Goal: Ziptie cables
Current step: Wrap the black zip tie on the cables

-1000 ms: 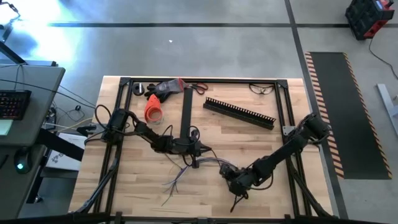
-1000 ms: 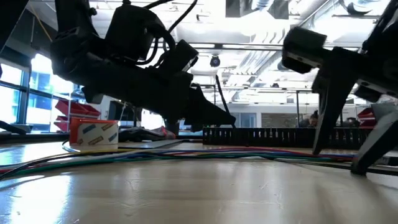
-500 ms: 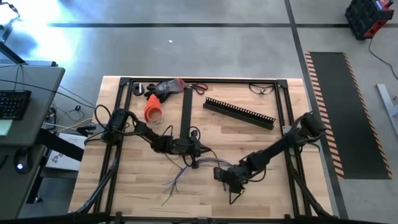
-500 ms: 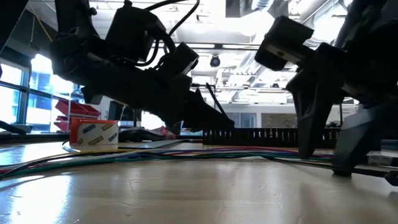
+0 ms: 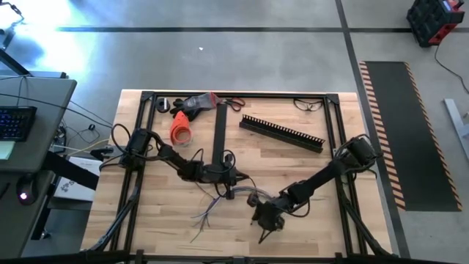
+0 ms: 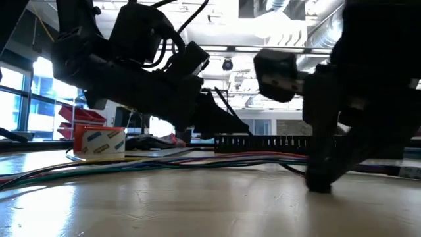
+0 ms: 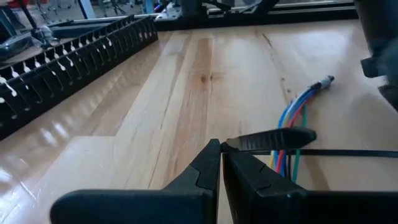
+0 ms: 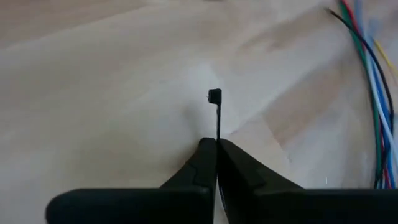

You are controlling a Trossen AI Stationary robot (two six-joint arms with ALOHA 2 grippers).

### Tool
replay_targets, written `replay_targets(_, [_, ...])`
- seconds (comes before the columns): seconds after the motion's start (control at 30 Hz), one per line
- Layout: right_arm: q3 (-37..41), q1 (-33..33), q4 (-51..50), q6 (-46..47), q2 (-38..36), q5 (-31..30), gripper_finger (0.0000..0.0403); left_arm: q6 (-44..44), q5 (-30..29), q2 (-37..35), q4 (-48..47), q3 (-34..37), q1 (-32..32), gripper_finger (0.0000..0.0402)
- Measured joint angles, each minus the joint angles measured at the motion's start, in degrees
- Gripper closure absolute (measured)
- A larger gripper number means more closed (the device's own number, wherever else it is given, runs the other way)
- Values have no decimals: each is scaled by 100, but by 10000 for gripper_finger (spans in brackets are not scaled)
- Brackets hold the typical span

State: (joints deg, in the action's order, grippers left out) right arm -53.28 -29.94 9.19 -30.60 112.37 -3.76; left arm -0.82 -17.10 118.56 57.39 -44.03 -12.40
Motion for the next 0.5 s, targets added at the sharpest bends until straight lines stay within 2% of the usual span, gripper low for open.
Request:
replay_targets(0.23, [5, -209, 244, 2104, 4, -1120, 403, 232, -25, 2, 45, -256, -91, 402])
replay_targets(0.37, [13, -555, 261, 3108, 12, -2511, 403, 513, -28, -69, -107, -518, -177, 402])
replay_targets(0.5, [342, -983, 761, 4371, 10, -4010, 403, 790, -9, -162, -432, -769, -249, 402])
